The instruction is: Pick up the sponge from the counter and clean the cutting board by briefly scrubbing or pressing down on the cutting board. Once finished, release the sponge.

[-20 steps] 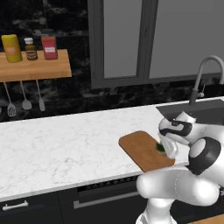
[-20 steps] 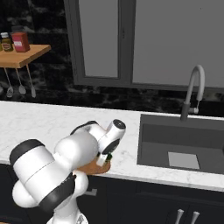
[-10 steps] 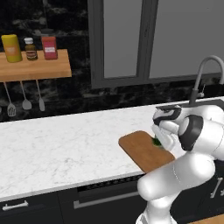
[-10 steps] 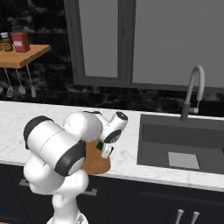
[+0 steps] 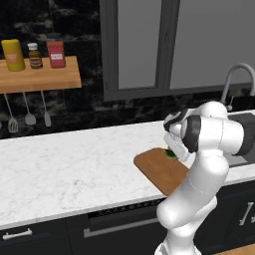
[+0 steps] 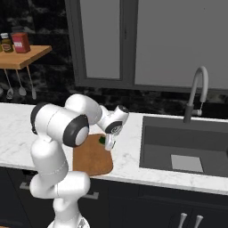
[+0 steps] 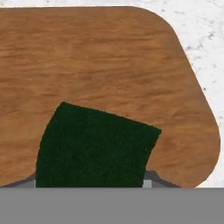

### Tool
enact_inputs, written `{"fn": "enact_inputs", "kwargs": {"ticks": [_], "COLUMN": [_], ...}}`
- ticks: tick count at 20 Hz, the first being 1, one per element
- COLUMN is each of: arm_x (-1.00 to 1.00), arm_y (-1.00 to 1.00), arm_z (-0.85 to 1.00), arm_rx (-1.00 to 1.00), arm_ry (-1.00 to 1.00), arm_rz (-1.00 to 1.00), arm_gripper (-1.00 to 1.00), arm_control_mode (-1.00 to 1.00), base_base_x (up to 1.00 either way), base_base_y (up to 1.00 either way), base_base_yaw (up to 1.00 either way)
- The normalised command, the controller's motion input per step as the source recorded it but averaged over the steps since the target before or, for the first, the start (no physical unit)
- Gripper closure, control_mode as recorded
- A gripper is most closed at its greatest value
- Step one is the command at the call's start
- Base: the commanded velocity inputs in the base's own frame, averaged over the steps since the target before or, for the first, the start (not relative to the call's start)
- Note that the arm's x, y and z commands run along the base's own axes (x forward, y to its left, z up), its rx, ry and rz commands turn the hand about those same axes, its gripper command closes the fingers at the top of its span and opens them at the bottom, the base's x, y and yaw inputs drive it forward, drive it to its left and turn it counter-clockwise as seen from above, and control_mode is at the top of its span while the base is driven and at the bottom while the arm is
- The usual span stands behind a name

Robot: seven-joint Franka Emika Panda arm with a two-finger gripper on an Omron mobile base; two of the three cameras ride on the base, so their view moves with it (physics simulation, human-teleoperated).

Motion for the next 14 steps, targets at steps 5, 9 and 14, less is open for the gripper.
{"fn": "enact_inputs", "kwargs": {"ticks": [5, 9, 14], "arm_x": [0.57, 0.33, -0.14], "arm_y": [0.01, -0.02, -0.58], "arm_z": [0.00, 0.00, 0.01], "arm_rx": [0.00, 0.00, 0.00], "arm_ry": [0.00, -0.02, -0.01], "arm_rz": [0.03, 0.00, -0.04], "arm_gripper": [1.00, 1.00, 1.00], "arm_control_mode": [-1.00, -1.00, -1.00], "base_base_x": [0.00, 0.00, 0.00], "base_base_y": [0.00, 0.00, 0.00], "base_base_yaw": [0.00, 0.00, 0.00]}}
